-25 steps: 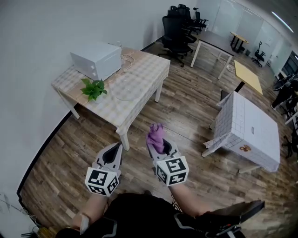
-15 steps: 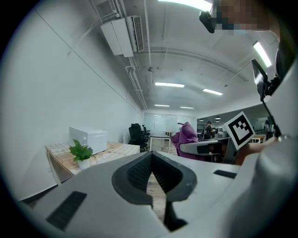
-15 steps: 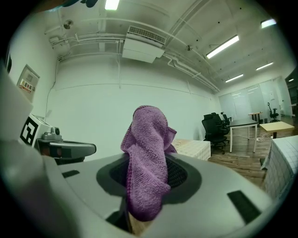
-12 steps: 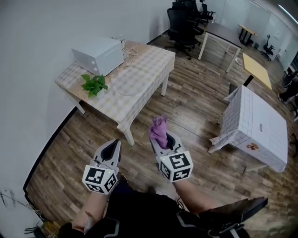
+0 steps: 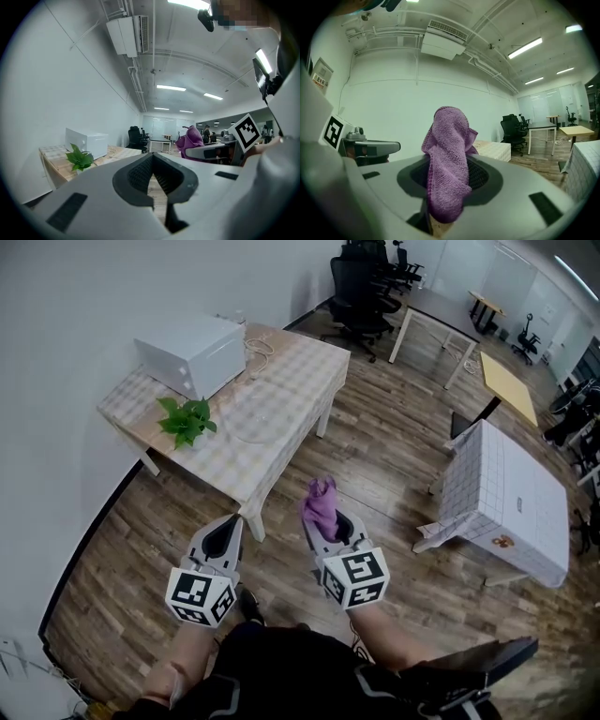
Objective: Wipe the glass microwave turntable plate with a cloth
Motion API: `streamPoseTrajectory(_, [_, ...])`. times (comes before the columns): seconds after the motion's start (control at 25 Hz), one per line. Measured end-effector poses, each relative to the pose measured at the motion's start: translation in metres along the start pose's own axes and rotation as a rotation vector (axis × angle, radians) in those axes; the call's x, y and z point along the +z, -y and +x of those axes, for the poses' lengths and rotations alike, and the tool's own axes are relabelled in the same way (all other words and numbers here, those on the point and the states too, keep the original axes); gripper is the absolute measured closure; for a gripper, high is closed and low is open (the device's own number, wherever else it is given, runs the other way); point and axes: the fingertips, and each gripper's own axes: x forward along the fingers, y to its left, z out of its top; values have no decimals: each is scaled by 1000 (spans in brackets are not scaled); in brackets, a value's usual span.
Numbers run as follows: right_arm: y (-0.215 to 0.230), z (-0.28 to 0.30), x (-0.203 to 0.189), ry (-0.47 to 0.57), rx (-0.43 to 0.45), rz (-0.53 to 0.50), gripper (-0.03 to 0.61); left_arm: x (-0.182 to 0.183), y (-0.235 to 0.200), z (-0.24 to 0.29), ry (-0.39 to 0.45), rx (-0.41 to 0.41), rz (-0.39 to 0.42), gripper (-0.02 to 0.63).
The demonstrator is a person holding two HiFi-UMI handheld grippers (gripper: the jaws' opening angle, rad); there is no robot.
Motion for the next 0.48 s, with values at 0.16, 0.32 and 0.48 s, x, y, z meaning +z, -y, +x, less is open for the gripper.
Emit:
streamPoseTrajectory(0.16, [-3,23,0,-13,-24,8,426,5,-29,7,7,-9,1,611])
streamPoseTrajectory(0.32, [-8,46,0,-28,-39,3,426,7,-56,14,10,-18,-8,611])
streamPoseTrajectory(0.48, [-14,69,2,-34,-54,-7,426,3,-77,20,8,-40,-15,611])
